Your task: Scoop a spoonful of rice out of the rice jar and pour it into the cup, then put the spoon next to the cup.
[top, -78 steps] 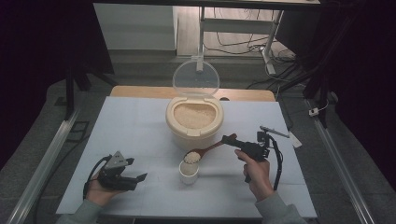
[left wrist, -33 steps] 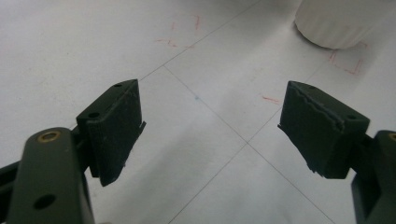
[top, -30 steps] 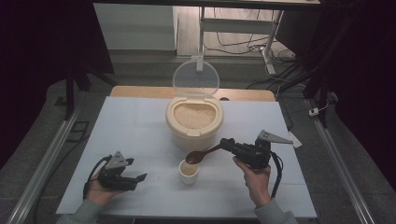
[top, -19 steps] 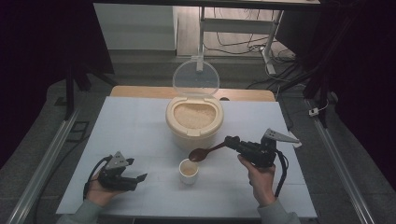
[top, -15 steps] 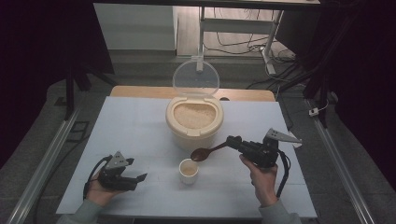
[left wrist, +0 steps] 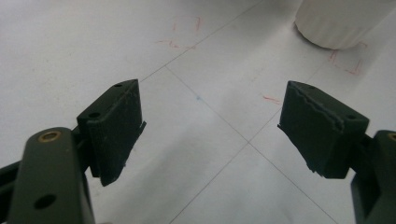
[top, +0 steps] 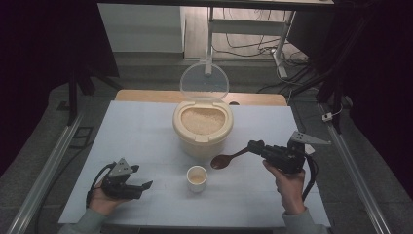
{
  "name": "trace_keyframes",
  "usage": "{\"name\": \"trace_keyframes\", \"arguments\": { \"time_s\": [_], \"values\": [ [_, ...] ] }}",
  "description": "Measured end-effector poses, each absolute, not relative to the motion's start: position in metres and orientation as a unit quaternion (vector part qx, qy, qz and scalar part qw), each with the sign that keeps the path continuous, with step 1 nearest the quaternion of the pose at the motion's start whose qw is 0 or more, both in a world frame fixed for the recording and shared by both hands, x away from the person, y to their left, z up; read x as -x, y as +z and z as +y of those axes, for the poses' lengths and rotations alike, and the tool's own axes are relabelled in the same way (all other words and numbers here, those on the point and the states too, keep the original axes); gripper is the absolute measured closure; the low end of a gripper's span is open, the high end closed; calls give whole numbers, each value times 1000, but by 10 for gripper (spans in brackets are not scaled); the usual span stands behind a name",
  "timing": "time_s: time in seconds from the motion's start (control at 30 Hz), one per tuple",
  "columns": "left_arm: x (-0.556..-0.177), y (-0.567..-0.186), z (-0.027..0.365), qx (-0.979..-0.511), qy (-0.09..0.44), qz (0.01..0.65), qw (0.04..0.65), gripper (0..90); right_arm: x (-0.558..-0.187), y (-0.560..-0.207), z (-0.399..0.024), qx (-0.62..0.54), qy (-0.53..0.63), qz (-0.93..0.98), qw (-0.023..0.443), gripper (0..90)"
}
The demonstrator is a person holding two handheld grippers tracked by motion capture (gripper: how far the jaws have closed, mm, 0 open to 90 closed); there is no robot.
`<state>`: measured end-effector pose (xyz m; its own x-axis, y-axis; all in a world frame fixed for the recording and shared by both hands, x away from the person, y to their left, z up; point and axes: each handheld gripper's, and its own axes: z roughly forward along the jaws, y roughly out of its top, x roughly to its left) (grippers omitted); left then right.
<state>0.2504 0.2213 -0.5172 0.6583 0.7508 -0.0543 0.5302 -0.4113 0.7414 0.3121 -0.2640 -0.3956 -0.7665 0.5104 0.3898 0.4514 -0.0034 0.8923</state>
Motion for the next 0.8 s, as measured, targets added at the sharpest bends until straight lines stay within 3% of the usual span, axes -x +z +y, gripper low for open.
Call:
{"name": "trace_keyframes", "arguments": {
  "time_s": [0.8],
  "values": [
    [-250,-517,221,-829,146,386,378,213,-322,-408,-245,-322,476,814,-86,829]
  ]
}}
